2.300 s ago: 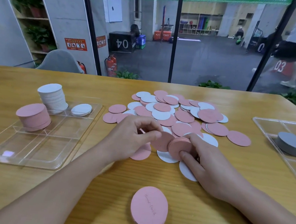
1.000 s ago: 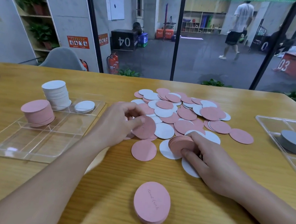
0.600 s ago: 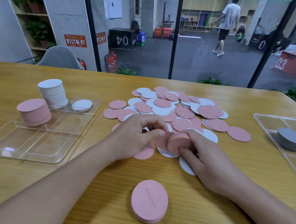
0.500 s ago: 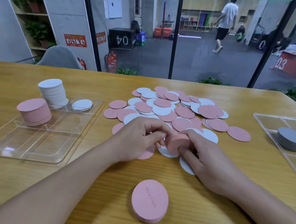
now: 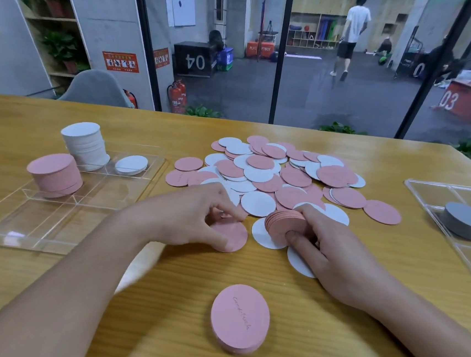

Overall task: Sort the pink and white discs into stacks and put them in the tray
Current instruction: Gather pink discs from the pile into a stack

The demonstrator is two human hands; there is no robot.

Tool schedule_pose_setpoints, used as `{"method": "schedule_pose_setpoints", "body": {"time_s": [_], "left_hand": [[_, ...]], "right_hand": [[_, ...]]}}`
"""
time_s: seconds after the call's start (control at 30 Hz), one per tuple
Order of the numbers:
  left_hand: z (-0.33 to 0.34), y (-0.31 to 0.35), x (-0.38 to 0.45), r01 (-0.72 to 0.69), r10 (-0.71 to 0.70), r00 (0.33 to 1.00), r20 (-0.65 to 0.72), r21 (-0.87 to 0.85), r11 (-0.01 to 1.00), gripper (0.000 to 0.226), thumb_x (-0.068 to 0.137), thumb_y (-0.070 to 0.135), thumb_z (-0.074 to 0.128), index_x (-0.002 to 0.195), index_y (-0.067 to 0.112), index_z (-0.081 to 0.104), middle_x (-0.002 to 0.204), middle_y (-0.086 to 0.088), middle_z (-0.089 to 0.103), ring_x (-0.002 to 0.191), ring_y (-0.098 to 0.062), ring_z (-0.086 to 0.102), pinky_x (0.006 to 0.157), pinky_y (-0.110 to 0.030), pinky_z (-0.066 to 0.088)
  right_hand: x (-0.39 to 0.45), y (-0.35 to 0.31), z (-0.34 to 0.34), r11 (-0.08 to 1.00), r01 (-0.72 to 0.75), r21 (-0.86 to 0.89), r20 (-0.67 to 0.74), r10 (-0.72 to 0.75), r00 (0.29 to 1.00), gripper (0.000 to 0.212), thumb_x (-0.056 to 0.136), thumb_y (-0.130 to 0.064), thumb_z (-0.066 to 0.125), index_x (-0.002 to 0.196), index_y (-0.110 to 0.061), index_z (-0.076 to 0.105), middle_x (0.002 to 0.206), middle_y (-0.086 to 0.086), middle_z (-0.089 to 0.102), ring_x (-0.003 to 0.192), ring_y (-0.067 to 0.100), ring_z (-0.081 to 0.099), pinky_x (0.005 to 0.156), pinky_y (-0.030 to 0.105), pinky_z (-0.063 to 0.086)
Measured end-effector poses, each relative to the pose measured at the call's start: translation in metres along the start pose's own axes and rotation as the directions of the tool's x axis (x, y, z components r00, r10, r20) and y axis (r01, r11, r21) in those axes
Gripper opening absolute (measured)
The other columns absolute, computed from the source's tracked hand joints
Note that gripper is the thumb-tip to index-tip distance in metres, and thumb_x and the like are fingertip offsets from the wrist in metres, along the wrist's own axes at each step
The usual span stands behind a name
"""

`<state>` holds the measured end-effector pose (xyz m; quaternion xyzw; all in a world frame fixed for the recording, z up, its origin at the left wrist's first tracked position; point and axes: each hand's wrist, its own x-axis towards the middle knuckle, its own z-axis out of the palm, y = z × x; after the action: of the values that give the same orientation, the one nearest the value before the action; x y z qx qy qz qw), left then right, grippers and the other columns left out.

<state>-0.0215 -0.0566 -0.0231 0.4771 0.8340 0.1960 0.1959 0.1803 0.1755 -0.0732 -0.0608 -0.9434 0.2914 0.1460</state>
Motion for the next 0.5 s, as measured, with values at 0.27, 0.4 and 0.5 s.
{"method": "schedule_pose_setpoints", "body": {"time_s": [0.27, 0.4, 0.5], "left_hand": [[0.003, -0.003, 0.003, -0.043, 0.041, 0.997, -0.072, -0.036, 0.998, 0.036, 0.084, 0.036, 0.093, 0.112, 0.041, 0.07, 0.113, 0.017, 0.068, 0.082, -0.004, 0.06, 0.076, -0.033, 0.053], [0.005, -0.008, 0.014, -0.146, 0.07, 0.948, -0.312, -0.227, 0.963, 0.017, 0.094, 0.022, 0.087, 0.097, 0.028, 0.071, 0.09, 0.006, 0.071, 0.069, -0.011, 0.057, 0.065, -0.03, 0.048], [0.005, -0.009, 0.016, -0.173, 0.017, 0.912, -0.41, -0.346, 0.922, 0.016, 0.103, 0.017, 0.078, 0.107, 0.032, 0.078, 0.094, 0.002, 0.073, 0.073, -0.015, 0.068, 0.07, -0.039, 0.058]], "right_hand": [[0.0, -0.001, 0.001, 1.0, 0.0, 0.017, -0.005, 0.0, 1.0, 0.013, 0.108, -0.032, 0.056, 0.099, -0.026, 0.05, 0.085, -0.007, 0.061, 0.077, 0.019, 0.054, 0.072, 0.045, 0.05], [0.0, -0.001, 0.0, 1.0, 0.0, 0.025, -0.002, 0.0, 1.0, 0.013, 0.109, -0.032, 0.056, 0.1, -0.024, 0.051, 0.085, -0.008, 0.061, 0.078, 0.019, 0.054, 0.072, 0.046, 0.051], [-0.001, 0.001, 0.0, 1.0, -0.003, 0.021, -0.002, 0.003, 1.0, 0.014, 0.109, -0.033, 0.056, 0.1, -0.024, 0.05, 0.085, -0.007, 0.061, 0.077, 0.02, 0.055, 0.072, 0.049, 0.052]]}}
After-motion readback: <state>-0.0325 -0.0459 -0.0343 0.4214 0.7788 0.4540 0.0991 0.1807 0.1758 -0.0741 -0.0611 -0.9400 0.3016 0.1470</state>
